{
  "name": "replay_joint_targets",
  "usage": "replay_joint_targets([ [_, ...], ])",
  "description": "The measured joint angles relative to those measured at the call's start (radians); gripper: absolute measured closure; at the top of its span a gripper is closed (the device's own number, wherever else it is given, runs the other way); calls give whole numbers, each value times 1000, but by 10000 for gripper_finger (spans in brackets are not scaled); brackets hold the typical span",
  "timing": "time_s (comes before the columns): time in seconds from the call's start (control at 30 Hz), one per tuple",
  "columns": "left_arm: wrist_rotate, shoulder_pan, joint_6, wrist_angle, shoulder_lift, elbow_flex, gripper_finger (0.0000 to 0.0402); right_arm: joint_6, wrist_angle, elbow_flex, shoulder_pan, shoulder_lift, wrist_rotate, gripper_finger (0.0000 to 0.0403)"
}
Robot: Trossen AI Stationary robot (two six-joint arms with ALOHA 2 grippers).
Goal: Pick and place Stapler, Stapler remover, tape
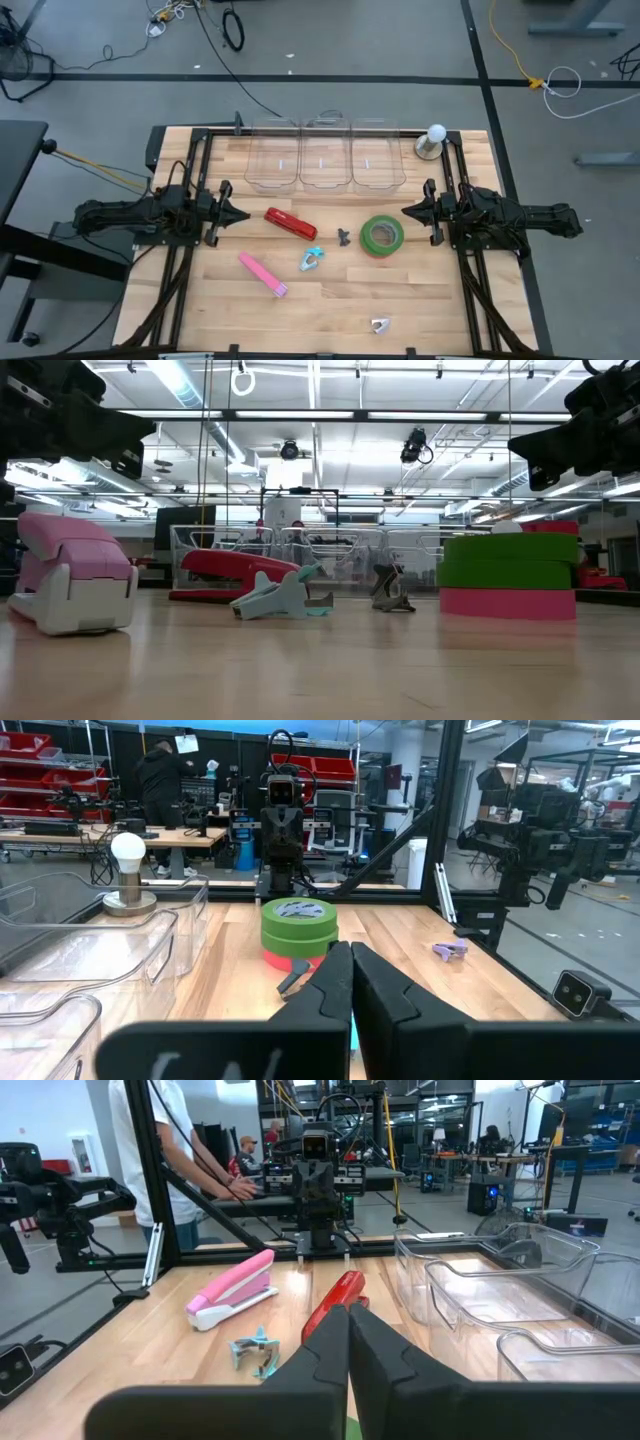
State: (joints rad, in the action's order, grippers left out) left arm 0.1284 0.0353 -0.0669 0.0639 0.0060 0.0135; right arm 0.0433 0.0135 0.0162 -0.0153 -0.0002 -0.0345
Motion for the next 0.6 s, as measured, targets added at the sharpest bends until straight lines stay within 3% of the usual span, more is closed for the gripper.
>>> replay_joint_targets([
  [0.6, 0, 0, 0, 0, 0, 0, 399, 0, 0, 0, 0, 0, 0, 392],
])
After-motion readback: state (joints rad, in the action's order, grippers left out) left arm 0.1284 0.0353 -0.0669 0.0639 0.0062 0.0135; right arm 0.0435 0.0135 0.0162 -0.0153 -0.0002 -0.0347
